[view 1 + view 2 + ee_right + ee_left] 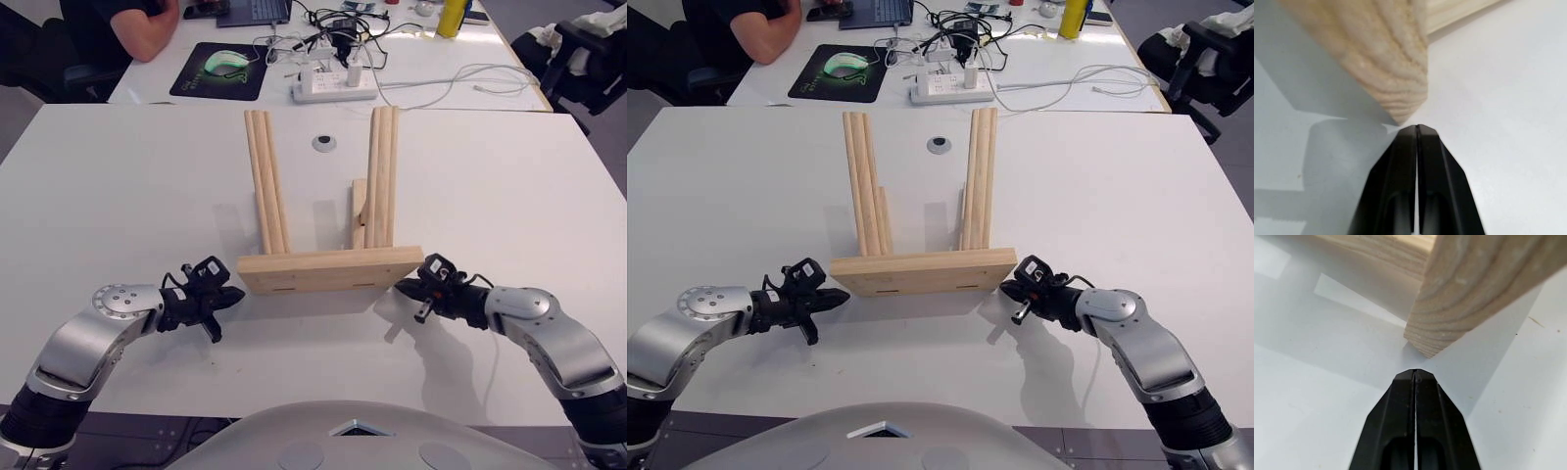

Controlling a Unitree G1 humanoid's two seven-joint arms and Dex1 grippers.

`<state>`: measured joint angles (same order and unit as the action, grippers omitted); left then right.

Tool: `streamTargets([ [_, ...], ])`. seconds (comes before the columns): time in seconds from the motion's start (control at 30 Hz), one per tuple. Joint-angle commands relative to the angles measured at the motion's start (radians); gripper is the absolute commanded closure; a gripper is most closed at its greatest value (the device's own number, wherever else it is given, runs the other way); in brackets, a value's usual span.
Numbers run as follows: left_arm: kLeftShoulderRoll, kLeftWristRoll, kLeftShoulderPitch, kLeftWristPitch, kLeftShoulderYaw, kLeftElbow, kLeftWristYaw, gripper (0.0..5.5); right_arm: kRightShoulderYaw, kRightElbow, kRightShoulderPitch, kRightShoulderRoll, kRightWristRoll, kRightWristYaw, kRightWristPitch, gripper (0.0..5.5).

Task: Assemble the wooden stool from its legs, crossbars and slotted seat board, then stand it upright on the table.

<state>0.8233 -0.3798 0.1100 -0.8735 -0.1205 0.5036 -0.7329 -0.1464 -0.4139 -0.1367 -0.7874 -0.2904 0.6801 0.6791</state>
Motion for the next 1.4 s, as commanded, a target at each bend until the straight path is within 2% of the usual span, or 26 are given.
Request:
streamTargets([
  [0.03,-0.002,0.013,-0.027,0.003,-0.014,-0.014,0.003,5.47,-0.003,0.029,0.017,0.011,0.016,0.006,-0.011,5.5],
  [0.5,-0.031,0.039,-0.066,0.023,-0.066,-0.026,0.006,5.47,-0.027,0.021,0.037,0.036,0.017,0.016,0.007,5.5],
  [0.8,-0.041,0.015,-0.08,-0.006,-0.059,-0.002,-0.006,5.47,-0.01,-0.023,0.027,0.045,-0.028,0.026,0.049,5.5],
  [1.07,-0.03,-0.061,-0.137,-0.105,0.013,0.092,-0.022,5.47,0.071,-0.176,0.087,0.038,-0.158,0.058,0.186,5.5],
  [1.4,-0.033,-0.279,-0.326,-0.337,0.179,0.207,-0.05,5.47,0.191,-0.316,0.169,0.016,-0.34,0.08,0.376,5.5],
])
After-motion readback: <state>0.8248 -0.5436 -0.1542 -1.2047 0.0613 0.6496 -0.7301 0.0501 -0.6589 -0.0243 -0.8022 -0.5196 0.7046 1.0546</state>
